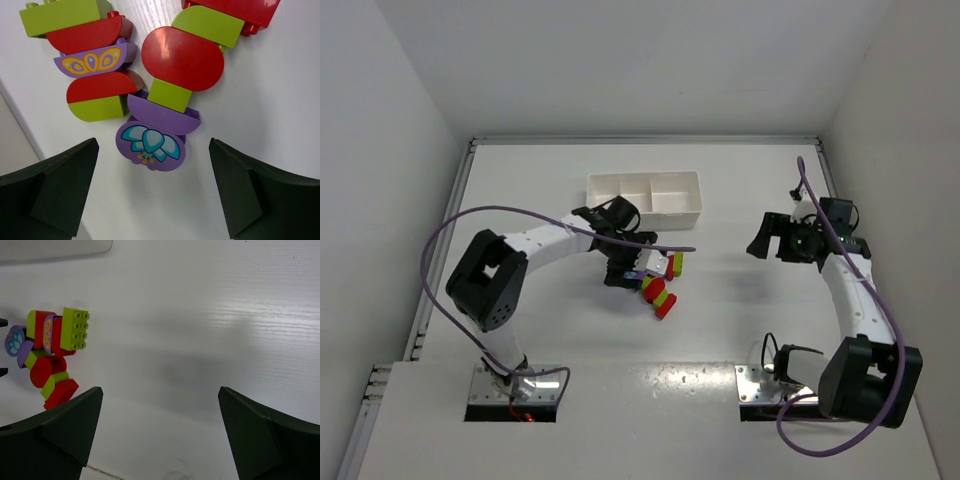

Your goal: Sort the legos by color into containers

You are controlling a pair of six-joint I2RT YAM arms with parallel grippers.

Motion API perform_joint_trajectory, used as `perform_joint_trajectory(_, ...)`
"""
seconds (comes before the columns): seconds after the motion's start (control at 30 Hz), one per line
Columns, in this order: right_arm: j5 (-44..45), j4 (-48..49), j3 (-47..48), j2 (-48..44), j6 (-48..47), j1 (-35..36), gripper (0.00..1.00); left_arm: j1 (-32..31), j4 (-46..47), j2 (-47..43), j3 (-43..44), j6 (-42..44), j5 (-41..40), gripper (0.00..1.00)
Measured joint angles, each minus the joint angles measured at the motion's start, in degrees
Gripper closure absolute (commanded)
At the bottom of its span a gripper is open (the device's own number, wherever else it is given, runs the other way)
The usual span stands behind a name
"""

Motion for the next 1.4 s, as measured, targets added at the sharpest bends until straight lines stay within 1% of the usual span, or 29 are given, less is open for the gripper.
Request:
perform_joint_trajectory(0.17,-0.07,-0.37,0.0,0.07,0.0,-0.7,0.01,0.28,-1.11,2.71,2.54,3.19,0.0,0.01)
perform_joint_trajectory(0.5,-0.11,-0.83,0.02,0.5,-0.02,-2.64,0.01,1.49,-8.68,8.22,7.85,10.25,0.24,0.01)
perform_joint_trajectory(0.77,-0.44,-0.92,0.02,0.52,0.0,-3.76,0.01,1.99,-12.13,10.99,9.86,13.73,0.17,0.02)
perform_joint_trajectory(0.9,-0.79,-1.01,0.02,0.92,-0.02,-4.13,0.01,2.01,-12.83,12.35,10.1,14.38,0.11,0.05)
perform_joint_trajectory(1.03,-0.96,-1.16,0.11,1.14,-0.02,-4.44,0.01,1.99,-13.11,12.74,10.14,14.8,-0.26,0.12)
perform_joint_trajectory(1.13,-0.98,-1.2,0.46,1.81,0.0,-4.44,0.01,1.99,-13.07,13.29,10.64,14.84,-0.66,0.2)
perform_joint_trajectory(1.27,-0.98,-1.22,0.61,2.6,0.0,-4.44,0.01,1.99,-12.5,13.46,10.82,14.75,-1.01,0.2)
perform_joint_trajectory(1.4,-0.98,-1.18,0.79,3.06,-0.02,-4.44,0.01,1.99,-11.85,13.46,10.82,14.51,-0.9,0.24)
